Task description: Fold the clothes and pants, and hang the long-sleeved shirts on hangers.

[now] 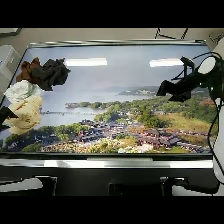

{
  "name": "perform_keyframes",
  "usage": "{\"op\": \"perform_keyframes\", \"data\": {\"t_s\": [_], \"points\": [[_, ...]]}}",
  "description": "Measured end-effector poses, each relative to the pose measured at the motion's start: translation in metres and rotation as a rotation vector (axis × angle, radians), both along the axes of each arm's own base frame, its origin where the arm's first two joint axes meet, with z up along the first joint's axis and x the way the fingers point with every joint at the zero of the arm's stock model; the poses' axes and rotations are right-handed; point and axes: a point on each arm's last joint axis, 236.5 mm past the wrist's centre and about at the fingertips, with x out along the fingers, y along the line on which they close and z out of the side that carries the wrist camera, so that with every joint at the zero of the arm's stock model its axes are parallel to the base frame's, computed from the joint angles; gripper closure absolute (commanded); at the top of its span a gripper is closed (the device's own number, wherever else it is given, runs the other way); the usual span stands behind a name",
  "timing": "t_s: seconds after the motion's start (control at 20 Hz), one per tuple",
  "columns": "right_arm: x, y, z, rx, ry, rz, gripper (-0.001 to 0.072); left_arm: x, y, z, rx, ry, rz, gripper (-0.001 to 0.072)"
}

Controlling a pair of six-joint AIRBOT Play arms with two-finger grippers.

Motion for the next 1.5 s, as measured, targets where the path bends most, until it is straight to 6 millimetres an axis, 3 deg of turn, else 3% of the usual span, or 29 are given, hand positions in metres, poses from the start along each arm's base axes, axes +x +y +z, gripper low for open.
{"op": "perform_keyframes", "data": {"t_s": [0.1,0.15,0.2,0.25,0.4,0.5,0.55,0.65,0.75,0.9,1.0,1.05,1.15,1.25,1.35,1.5], "points": [[-0.002,0.001,0.000,0.005,0.012,-0.002,0.0024,0.009,-0.008,-0.012,-0.056,-0.037,-0.017,-0.0006],[-0.003,0.001,0.000,0.008,0.017,-0.007,0.0024,0.014,-0.013,-0.017,-0.080,-0.055,-0.031,0.0093],[-0.005,0.002,-0.001,0.012,0.027,-0.011,0.0024,0.019,-0.018,-0.020,-0.097,-0.072,-0.042,0.0434],[-0.008,0.002,-0.001,0.012,0.040,-0.008,0.0024,0.023,-0.023,-0.022,-0.110,-0.084,-0.054,0.0678],[-0.018,0.003,-0.003,0.016,0.083,-0.002,0.0025,0.031,-0.037,-0.018,-0.144,-0.117,-0.087,0.0687],[-0.023,0.004,-0.003,0.018,0.105,0.002,0.0026,0.041,-0.046,0.007,-0.145,-0.192,-0.109,0.0687],[-0.024,0.004,-0.003,0.018,0.108,0.003,0.0026,0.050,-0.049,0.028,-0.128,-0.257,-0.112,0.0687],[-0.026,0.004,-0.002,0.018,0.113,0.005,0.0027,0.071,-0.057,0.095,-0.047,-0.449,-0.127,0.0687],[-0.026,0.006,0.003,0.028,0.100,0.002,0.0027,0.084,-0.089,0.187,0.061,-0.689,-0.191,0.0687],[-0.022,0.014,0.023,0.058,0.024,-0.002,0.0027,0.064,-0.178,0.309,0.167,-1.002,-0.350,0.0687],[-0.018,0.017,0.043,0.073,-0.054,-0.008,0.0027,0.030,-0.250,0.362,0.158,-1.176,-0.480,0.0687],[-0.016,0.018,0.056,0.077,-0.102,-0.014,0.0027,0.013,-0.279,0.376,0.132,-1.237,-0.536,0.0687],[-0.014,0.018,0.083,0.079,-0.202,-0.024,0.0028,-0.015,-0.333,0.383,0.032,-1.313,-0.633,0.0687],[-0.014,0.017,0.111,0.077,-0.304,-0.033,0.0030,-0.033,-0.381,0.362,-0.101,-1.302,-0.716,0.0687],[-0.017,0.014,0.137,0.064,-0.393,-0.044,0.0030,-0.041,-0.426,0.320,-0.221,-1.231,-0.783,0.0687],[-0.026,0.005,0.160,0.022,-0.468,-0.056,0.0030,-0.048,-0.488,0.228,-0.346,-1.019,-0.850,0.0687]]}}
